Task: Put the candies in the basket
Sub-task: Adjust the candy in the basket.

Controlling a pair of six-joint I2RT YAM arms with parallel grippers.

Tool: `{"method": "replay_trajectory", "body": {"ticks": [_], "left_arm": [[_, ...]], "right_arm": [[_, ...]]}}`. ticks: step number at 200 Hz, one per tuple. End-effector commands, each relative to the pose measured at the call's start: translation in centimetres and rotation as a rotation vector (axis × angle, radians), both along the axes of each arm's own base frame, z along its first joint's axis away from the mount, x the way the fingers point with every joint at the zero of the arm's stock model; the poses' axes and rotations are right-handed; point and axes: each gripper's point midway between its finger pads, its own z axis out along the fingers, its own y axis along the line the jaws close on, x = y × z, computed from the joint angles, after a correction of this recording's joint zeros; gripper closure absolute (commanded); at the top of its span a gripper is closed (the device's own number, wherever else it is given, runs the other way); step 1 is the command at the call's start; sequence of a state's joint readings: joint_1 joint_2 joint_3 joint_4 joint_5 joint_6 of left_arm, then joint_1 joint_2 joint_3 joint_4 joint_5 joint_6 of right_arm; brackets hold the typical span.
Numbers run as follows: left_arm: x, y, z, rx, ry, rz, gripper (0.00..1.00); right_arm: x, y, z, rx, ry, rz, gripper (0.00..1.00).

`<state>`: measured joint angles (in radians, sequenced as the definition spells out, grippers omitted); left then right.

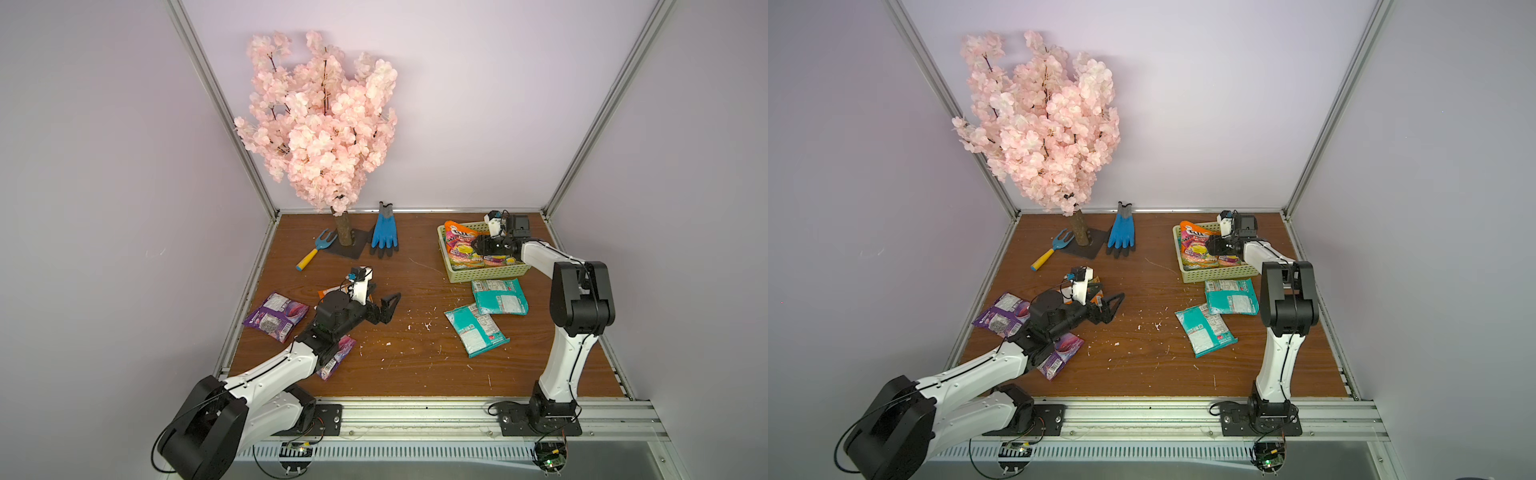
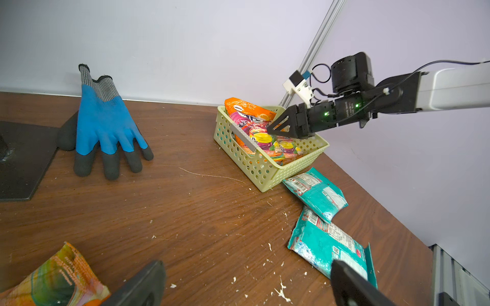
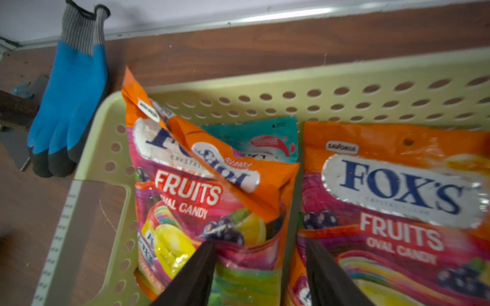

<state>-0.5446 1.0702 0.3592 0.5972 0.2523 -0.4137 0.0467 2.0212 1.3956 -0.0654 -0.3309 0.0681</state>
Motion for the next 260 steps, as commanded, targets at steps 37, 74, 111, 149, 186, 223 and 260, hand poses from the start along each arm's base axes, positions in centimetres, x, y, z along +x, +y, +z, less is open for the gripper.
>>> {"method": "replay_trajectory", "body": {"ticks": [37, 74, 111, 149, 186, 223, 260], "left_arm": [[-0.3, 0.1, -0.1, 0.011, -0.001, 0.009, 0.0], [-0.2, 0.1, -0.3, 0.016, 0.003, 0.012, 0.0], [-0.3, 0.1, -0.4, 0.012, 0.005, 0.008, 0.0], [-0.3, 0.1, -0.5, 0.015, 0.01, 0.007, 0.0], [-0.3, 0.1, -0.5, 0.017, 0.012, 0.005, 0.0], [-0.3, 0.1, -0.6, 0.022, 0.013, 0.009, 0.0], [0.0, 0.0, -0.9, 0.026, 0.029, 0.013, 0.0]], "right_arm": [[1.0, 1.8, 3.7, 0.033, -0.112, 0.103, 0.77], [0.5, 2.6, 7.4, 0.056, -0.141, 0.179, 1.0], [-0.9, 3.0, 8.5, 0.084, -0.051, 0.276, 1.0], [-2.3, 3.8, 8.8, 0.129, 0.013, 0.341, 1.0], [-3.1, 3.3, 7.4, 0.168, 0.115, 0.34, 1.0], [-2.6, 2.0, 4.9, 0.104, 0.185, 0.286, 1.0], [0.3, 1.4, 4.4, 0.042, 0.092, 0.228, 0.67]]}}
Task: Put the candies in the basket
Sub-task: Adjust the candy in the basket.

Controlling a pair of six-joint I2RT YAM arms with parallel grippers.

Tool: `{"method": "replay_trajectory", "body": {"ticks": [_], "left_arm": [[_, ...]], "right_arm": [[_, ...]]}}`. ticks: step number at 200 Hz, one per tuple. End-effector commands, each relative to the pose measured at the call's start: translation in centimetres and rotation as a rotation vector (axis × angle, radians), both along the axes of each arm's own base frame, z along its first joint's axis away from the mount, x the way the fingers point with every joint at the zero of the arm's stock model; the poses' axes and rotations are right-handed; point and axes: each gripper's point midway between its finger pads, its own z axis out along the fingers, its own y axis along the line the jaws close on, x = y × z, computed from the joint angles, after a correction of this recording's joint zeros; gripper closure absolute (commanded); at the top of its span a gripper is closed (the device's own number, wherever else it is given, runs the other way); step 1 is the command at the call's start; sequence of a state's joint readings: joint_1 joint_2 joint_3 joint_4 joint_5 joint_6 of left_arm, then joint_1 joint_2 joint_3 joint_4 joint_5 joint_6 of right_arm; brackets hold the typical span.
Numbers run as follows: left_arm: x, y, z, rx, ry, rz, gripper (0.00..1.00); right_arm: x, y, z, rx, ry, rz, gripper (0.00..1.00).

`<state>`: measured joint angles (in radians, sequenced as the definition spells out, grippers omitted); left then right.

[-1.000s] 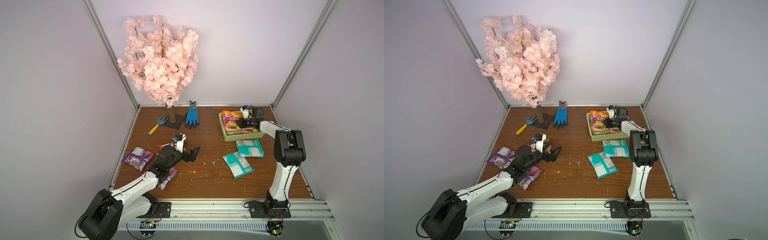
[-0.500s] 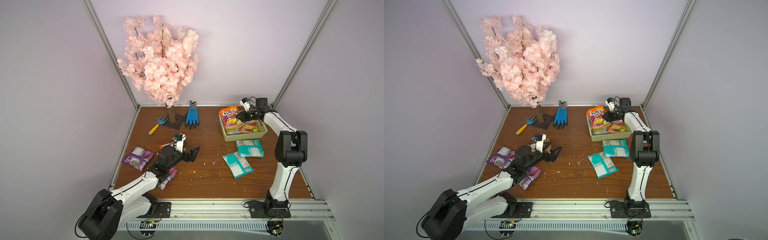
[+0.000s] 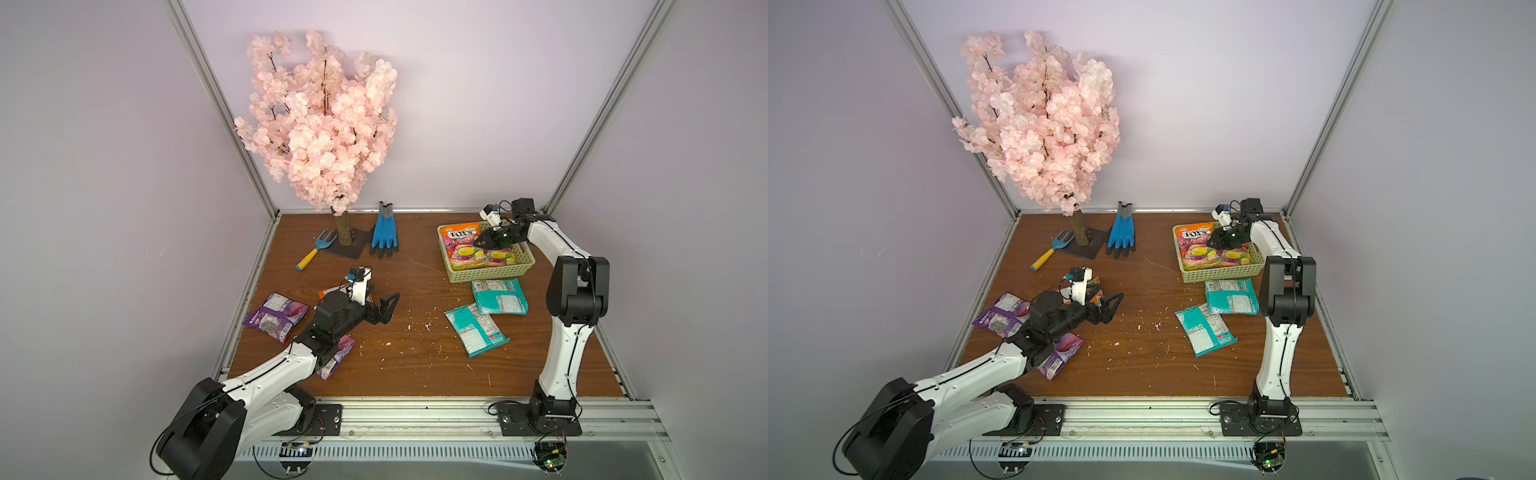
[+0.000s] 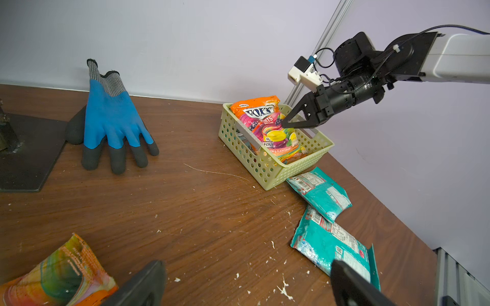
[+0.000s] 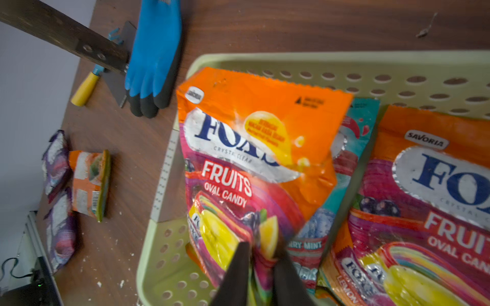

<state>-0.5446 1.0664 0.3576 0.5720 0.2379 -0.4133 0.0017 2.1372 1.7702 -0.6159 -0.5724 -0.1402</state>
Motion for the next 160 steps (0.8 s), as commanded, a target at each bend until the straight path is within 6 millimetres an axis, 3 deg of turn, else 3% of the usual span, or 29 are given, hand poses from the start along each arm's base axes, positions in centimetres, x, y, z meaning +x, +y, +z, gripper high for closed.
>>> {"method": "replay_trajectory", "body": {"ticks": [1, 34, 68, 90, 106, 145, 160], "left_arm": [[0.0, -0.3, -0.4, 0.012, 0.012, -0.002, 0.0], [0.4, 0.2, -0.5, 0.022, 0.028, 0.035, 0.0], [0.8, 0.6, -0.9, 0.014, 0.061, 0.076, 0.0], [0.9, -0.4, -1.3, 0.006, 0.097, 0.037, 0.0], [0.9, -1.5, -1.6, -0.002, 0.123, -0.016, 0.03], [0.3, -4.7, -2.2, -0.004, 0.146, -0.13, 0.19], [-0.2, -6.5, -2.3, 0.032, 0.122, -0.183, 0.28]], "right_arm": [[2.1, 0.0, 2.0, -0.029, -0.113, -0.022, 0.67], [3.0, 0.0, 4.1, -0.104, -0.205, -0.05, 0.59], [1.0, -0.3, 6.5, -0.178, -0.28, -0.15, 0.5], [-2.1, -0.6, 8.0, -0.2, -0.323, -0.281, 0.47], [-4.9, -0.6, 8.3, -0.119, -0.287, -0.394, 0.47], [-12.1, 0.2, 5.7, 0.033, -0.131, -0.555, 0.53], [-15.1, 0.0, 4.3, 0.0, -0.07, -0.669, 0.52]]}}
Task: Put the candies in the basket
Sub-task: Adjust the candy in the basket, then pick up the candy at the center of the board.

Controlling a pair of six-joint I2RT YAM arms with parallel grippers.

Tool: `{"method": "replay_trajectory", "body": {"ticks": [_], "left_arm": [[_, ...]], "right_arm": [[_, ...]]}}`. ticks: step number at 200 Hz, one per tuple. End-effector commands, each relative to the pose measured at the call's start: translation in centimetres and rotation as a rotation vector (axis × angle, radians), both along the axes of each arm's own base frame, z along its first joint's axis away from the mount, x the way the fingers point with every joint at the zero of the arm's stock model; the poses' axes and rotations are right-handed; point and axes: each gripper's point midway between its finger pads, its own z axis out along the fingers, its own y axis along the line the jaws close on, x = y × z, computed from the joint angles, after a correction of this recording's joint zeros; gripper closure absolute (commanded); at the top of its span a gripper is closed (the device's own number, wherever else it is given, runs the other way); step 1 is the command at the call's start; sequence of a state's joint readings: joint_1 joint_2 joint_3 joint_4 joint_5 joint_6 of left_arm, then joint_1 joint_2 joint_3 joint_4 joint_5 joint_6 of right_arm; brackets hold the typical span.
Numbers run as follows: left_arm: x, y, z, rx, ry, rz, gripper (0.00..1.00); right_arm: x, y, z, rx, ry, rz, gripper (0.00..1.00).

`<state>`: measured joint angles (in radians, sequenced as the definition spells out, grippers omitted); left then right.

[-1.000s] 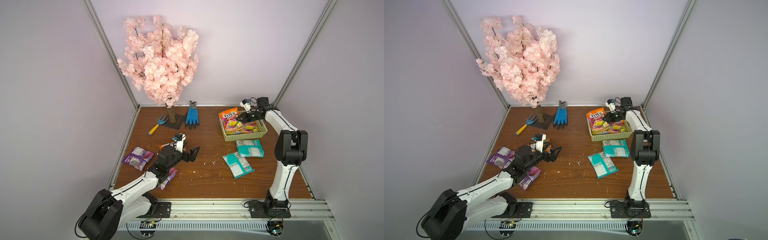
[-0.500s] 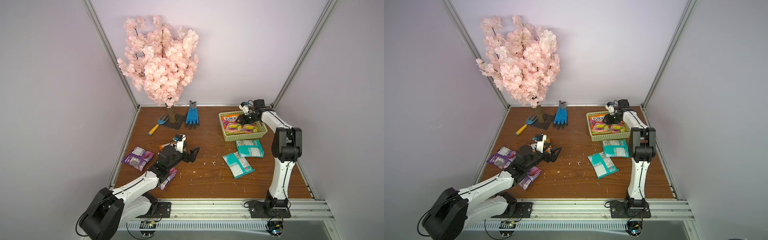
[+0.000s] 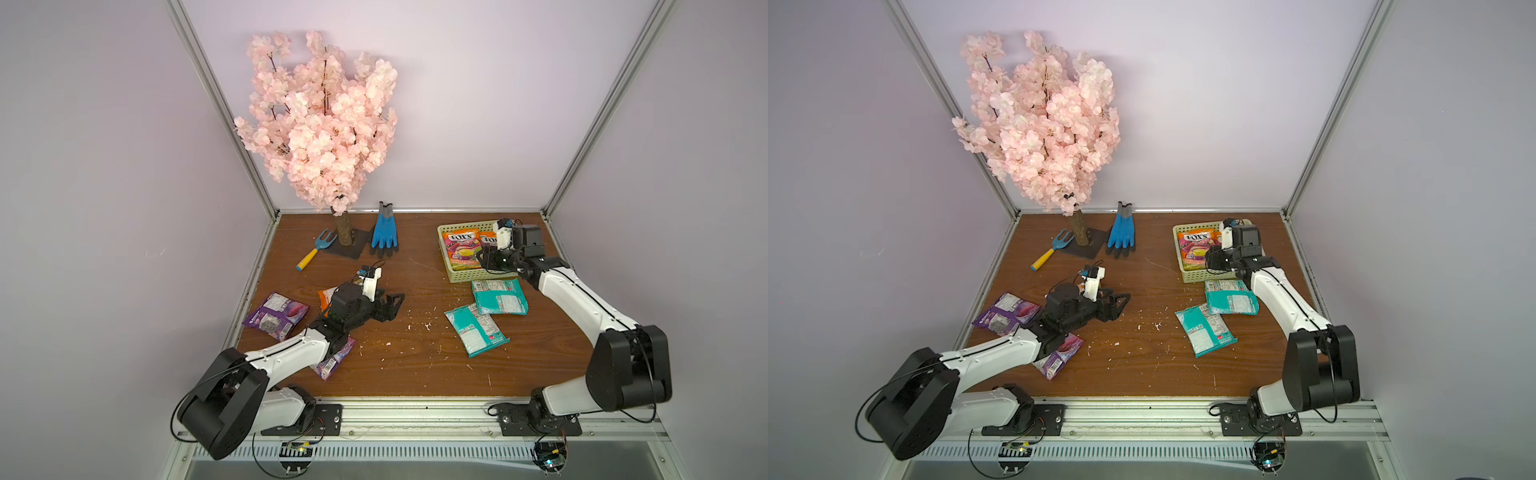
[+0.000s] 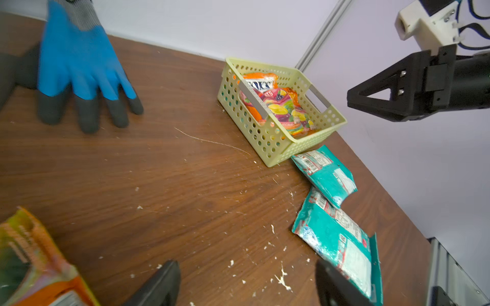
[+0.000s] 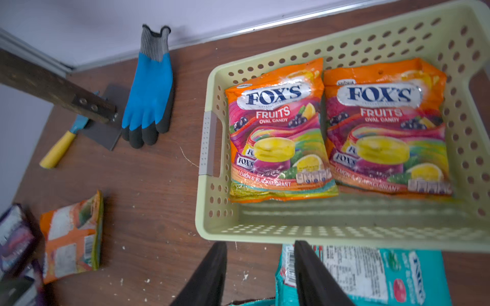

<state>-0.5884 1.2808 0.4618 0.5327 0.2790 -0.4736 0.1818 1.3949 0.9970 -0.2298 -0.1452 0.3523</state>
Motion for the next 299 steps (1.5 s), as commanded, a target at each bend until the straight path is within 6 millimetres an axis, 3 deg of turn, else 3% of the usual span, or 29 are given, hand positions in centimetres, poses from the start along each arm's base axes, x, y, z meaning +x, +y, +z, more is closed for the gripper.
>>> {"method": "replay_trajectory", "body": {"ticks": [1, 38, 65, 96, 147, 185, 220, 236, 262, 299], "left_arm": [[-1.0, -3.4, 1.3, -0.006, -0.053, -0.12, 0.28], [-2.6, -7.3, 0.6, 0.207, -0.224, -0.241, 0.34], [-5.0, -10.1, 0.6, 0.285, -0.363, -0.366, 0.41], [-6.9, -11.4, 0.1, 0.307, -0.466, -0.415, 0.45], [-6.8, -10.7, -1.5, 0.342, -0.441, -0.394, 0.4], [-6.7, -10.3, -1.6, 0.341, -0.439, -0.375, 0.4], [-6.7, -10.0, -1.7, 0.341, -0.433, -0.364, 0.4], [-6.7, -9.8, -1.6, 0.34, -0.438, -0.357, 0.4], [-6.5, -9.2, -1.5, 0.343, -0.438, -0.323, 0.32], [-6.3, -8.3, -1.6, 0.359, -0.433, -0.289, 0.22]], "right_arm": [[-3.4, -0.3, -1.8, 0.069, 0.093, -0.23, 0.52], [-12.2, -2.8, -6.8, 0.025, 0.399, -0.537, 0.53], [-15.5, -4.0, -6.5, 0.027, 0.419, -0.622, 0.52], [-18.1, -5.1, -7.6, 0.039, 0.441, -0.68, 0.52], [-19.7, -3.2, -11.1, 0.157, 0.521, -0.694, 0.55], [-20.4, -2.2, -13.1, 0.251, 0.532, -0.736, 0.56], [-20.5, -1.8, -13.9, 0.323, 0.516, -0.754, 0.6], [-20.4, -1.8, -13.7, 0.334, 0.507, -0.751, 0.7], [-19.8, -1.6, -12.9, 0.369, 0.47, -0.739, 1.0], [-18.3, -1.9, -9.1, 0.433, 0.341, -0.731, 1.0]]}}
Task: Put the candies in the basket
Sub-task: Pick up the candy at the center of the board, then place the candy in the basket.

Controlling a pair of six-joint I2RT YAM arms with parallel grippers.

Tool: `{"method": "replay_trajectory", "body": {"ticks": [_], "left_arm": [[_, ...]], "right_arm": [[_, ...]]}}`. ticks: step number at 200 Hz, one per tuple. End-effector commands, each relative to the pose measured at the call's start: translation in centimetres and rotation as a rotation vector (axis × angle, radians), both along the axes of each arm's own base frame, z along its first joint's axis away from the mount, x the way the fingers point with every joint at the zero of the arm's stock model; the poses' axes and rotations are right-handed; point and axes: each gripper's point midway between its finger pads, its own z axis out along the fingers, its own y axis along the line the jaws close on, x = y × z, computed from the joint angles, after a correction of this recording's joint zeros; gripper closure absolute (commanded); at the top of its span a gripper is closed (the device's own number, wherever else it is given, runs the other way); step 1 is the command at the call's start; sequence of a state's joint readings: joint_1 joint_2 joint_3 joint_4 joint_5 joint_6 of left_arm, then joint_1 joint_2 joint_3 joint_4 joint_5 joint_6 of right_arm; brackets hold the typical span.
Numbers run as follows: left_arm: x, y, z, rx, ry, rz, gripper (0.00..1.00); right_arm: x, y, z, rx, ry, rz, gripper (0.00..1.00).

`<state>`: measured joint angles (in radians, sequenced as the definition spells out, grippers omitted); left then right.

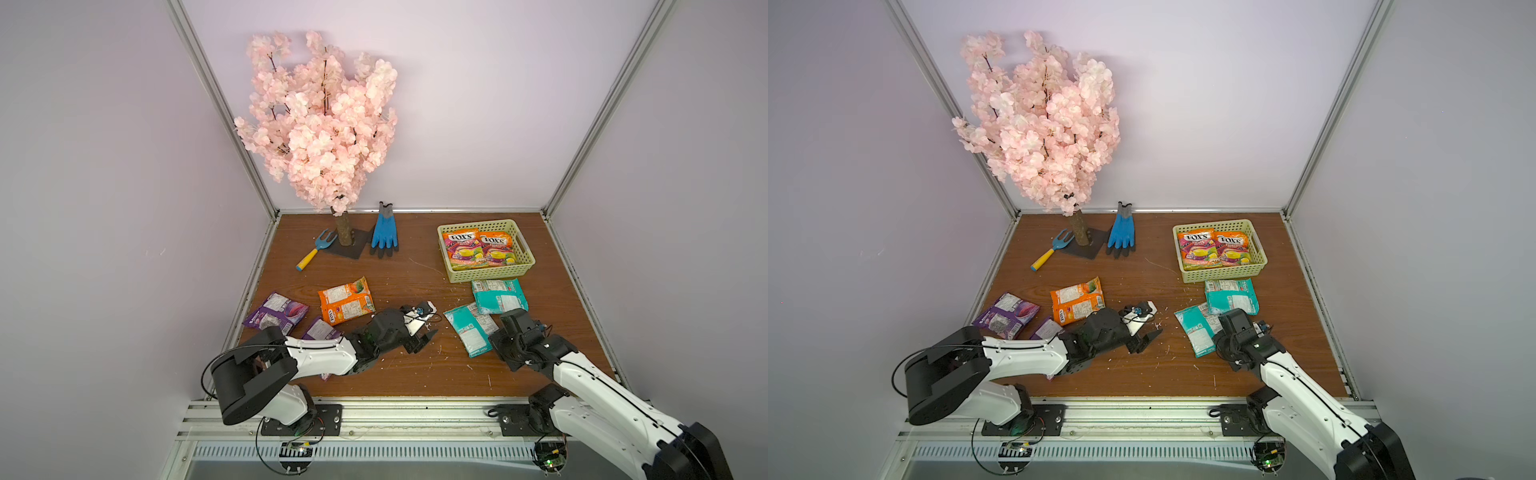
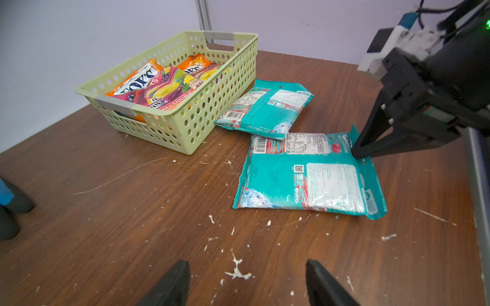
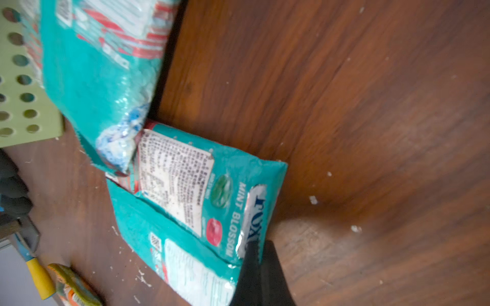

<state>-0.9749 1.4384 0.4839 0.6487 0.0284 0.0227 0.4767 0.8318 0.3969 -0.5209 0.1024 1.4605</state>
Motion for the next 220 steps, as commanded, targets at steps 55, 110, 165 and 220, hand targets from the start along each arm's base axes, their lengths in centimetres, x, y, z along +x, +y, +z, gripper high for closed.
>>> {"method": "replay_trajectory", "body": {"ticks": [55, 110, 165, 220], "left_arm": [[1.3, 1.8, 1.2, -0.024, 0.007, 0.144, 0.07], [1.2, 2.7, 2.7, -0.057, 0.0, 0.179, 0.02], [0.9, 4.1, 2.6, -0.044, -0.01, 0.206, 0.01], [0.9, 4.9, 3.3, -0.052, -0.03, 0.23, 0.01]], "right_arm": [[4.7, -2.0, 13.9, -0.034, -0.421, -0.106, 1.0], [9.6, -2.2, 22.1, -0.116, -0.683, -0.155, 1.0], [12.7, -3.4, 27.8, -0.183, -0.812, -0.291, 1.0], [18.1, -4.1, 31.7, -0.206, -0.875, -0.352, 1.0]]}}
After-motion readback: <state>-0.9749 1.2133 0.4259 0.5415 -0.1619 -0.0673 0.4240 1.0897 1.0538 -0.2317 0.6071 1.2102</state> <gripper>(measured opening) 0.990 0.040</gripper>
